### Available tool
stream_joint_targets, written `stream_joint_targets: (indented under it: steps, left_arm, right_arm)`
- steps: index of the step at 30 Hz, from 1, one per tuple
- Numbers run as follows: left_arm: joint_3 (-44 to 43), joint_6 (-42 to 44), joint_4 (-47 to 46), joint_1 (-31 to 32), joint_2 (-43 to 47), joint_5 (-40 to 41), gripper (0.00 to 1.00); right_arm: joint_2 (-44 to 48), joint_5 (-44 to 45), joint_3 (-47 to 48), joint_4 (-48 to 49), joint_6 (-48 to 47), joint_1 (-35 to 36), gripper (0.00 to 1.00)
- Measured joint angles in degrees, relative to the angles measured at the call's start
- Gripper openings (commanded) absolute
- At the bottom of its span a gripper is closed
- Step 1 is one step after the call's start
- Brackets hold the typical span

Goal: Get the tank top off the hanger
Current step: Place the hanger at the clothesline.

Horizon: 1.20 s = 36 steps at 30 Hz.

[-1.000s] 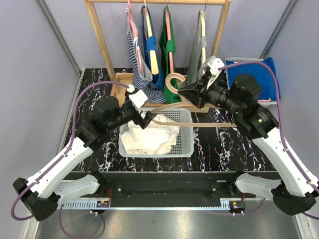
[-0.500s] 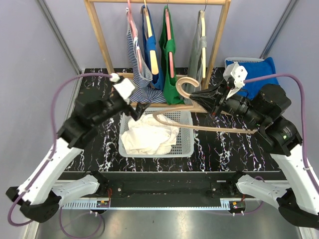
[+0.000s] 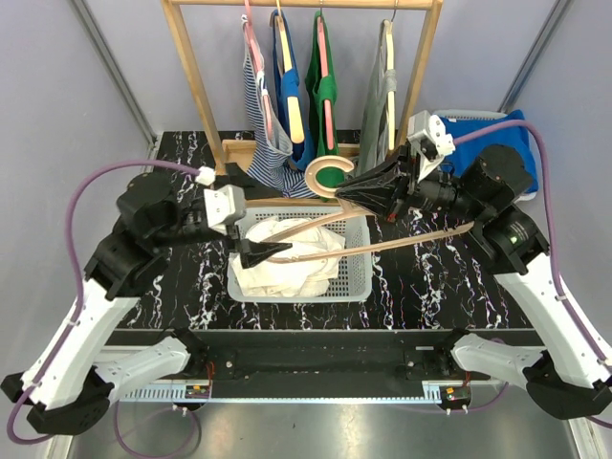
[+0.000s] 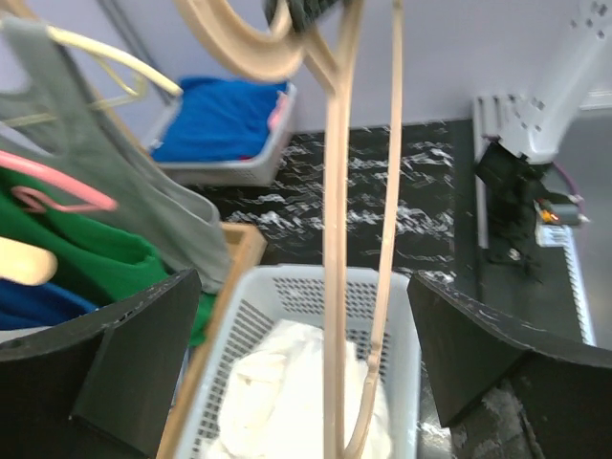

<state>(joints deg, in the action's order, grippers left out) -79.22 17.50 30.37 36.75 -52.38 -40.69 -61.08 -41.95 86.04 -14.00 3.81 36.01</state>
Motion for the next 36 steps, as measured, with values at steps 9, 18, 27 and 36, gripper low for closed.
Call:
stream_joint_targets:
  steps: [9, 18, 27, 36]
  left_arm:
    - [-0.87, -1.73, 2.73, 0.44, -5.11, -4.46, 0.84]
    - [-2.47, -4.33, 2.86, 1.25, -6.73, -9.07, 0.37]
    - [-4.02, -6.71, 2.84, 1.03, -7.50, -8.28, 0.07]
    - [-3.98, -7.37, 2.08, 0.70, -7.85, -6.51, 0.00]
  right_arm:
    - [-2.51, -2.84, 0.07, 7.50, 5.07, 0.00, 0.04]
    - [-4.02, -3.69, -0.96, 13.14, 6.58, 0.00, 0.03]
    - [-4.76, -3.91, -1.90, 13.92, 6.75, 0.11, 0.03]
    - [-4.28, -3.87, -2.43, 15.28, 6.75, 0.22, 0.28]
